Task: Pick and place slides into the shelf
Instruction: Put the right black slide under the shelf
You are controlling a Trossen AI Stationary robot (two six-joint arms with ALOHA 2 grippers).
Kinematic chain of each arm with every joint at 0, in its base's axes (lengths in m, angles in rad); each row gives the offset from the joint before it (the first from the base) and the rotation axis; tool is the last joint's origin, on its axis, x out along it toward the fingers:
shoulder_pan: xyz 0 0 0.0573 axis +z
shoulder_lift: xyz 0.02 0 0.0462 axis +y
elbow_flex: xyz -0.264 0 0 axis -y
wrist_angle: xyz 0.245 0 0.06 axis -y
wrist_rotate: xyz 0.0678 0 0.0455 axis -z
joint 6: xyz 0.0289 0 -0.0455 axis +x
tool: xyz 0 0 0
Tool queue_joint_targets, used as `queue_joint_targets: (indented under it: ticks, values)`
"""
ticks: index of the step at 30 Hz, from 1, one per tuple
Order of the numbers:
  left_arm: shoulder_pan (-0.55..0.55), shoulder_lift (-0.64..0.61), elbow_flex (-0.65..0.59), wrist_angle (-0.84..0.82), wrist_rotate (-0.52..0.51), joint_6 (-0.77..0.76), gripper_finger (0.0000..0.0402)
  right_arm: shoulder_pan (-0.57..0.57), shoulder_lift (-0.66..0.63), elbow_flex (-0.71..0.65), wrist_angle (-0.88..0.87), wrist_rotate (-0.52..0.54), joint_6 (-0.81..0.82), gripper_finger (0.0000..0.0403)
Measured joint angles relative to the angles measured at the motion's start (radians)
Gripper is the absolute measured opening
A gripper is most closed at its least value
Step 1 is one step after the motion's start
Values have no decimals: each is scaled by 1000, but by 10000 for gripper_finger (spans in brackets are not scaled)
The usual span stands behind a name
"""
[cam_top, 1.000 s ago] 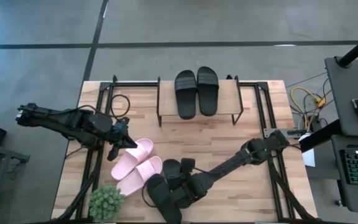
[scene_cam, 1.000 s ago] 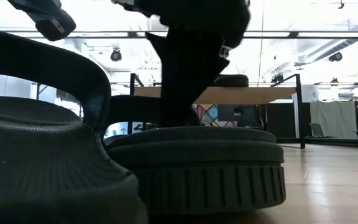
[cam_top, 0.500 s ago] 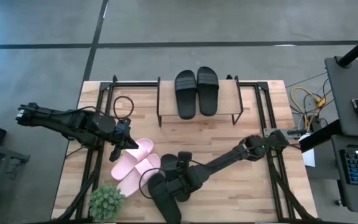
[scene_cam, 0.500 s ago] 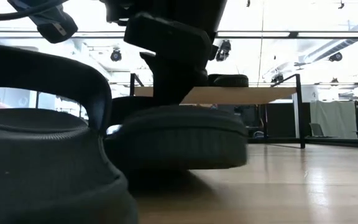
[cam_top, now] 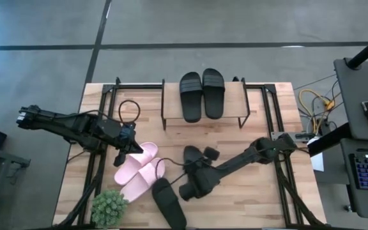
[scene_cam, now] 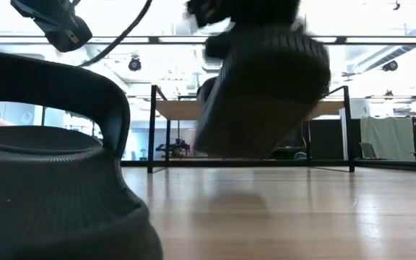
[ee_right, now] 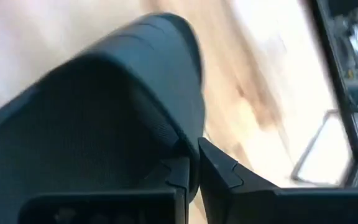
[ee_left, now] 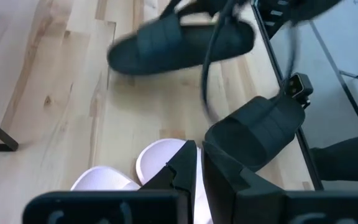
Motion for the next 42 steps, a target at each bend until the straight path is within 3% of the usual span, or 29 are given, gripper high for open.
queue_joint_targets:
  ticks: [4,14,18,25,33,42]
  values:
    - [0,7,0,10,0,26,10,28,-50,-41,17,-15,37,13]
    - [0,3,-2,6,-1,49,10,94,-94,-228,21,-228,329,13]
    - [0,1,-2,7,-2,52,10,147,-102,-292,17,-264,416,13]
    - [0,4,-2,7,-3,76,10,193,-131,-462,25,-270,257,13]
    - [0,5,-2,7,-3,75,10,150,-250,-713,3,-244,290,13]
    - [1,15,0,8,-4,72,10,45,-362,-860,23,-64,210,13]
